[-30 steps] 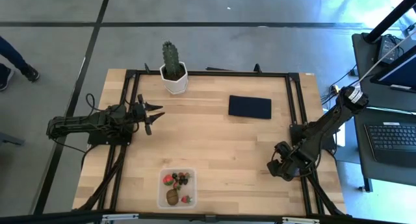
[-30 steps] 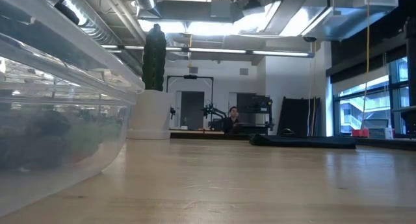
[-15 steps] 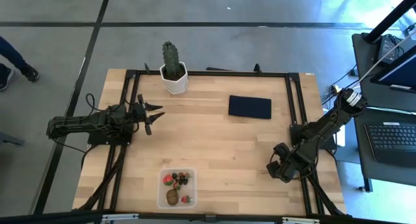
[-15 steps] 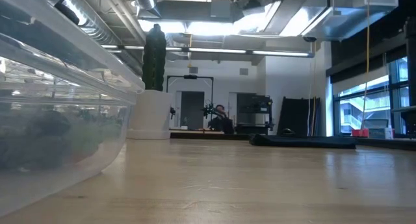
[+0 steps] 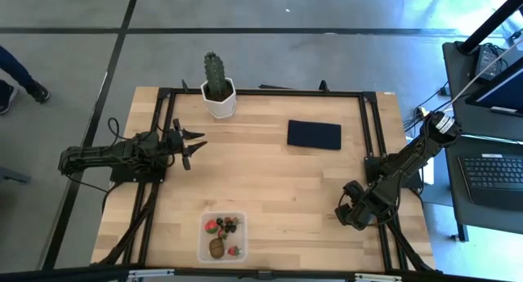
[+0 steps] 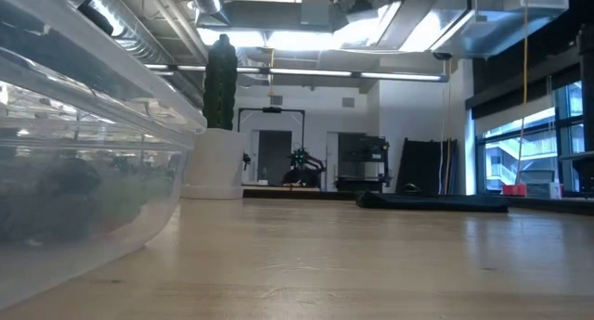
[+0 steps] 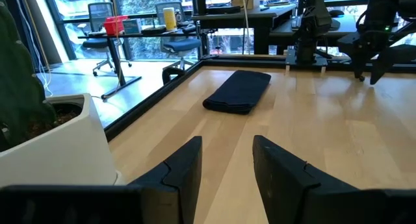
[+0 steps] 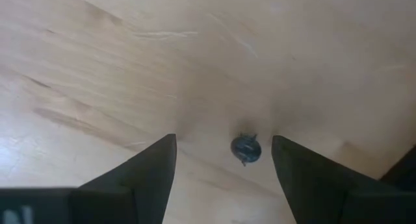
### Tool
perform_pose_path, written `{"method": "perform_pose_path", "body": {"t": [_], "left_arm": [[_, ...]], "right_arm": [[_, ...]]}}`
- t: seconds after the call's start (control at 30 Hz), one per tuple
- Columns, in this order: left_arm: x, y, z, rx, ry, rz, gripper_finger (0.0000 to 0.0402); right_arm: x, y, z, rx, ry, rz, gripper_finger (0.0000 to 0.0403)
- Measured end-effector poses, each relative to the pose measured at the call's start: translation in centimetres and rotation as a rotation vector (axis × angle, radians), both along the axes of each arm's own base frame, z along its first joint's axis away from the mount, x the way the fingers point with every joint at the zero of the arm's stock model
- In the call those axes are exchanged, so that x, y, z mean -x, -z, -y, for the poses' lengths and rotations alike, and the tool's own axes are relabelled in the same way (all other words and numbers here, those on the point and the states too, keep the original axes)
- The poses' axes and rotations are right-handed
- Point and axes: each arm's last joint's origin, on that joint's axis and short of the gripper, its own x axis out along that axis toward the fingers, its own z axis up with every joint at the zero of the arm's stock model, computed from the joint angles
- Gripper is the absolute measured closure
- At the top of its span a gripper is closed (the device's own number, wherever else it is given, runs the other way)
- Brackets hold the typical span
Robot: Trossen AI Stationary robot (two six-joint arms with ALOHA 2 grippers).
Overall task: Pick and placing Produce into tupperware
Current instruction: Put the blueberry in the transparent bin
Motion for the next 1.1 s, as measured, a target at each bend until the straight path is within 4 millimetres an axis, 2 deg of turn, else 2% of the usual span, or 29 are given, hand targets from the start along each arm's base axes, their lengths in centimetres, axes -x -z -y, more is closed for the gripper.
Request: {"method": "perform_pose_path", "body": {"t": [0.57,1.1], "left_arm": [[0.00,0.00,0.00,-0.001,0.000,0.000,0.0272],[0.00,0.00,0.00,-0.001,0.000,0.000,0.0272]], "right_arm": [[0.08,0.00,0.09,0.009,-0.001,-0.008,0.0153],[0.02,0.00,0.03,0.002,-0.001,-0.002,0.0268]]}}
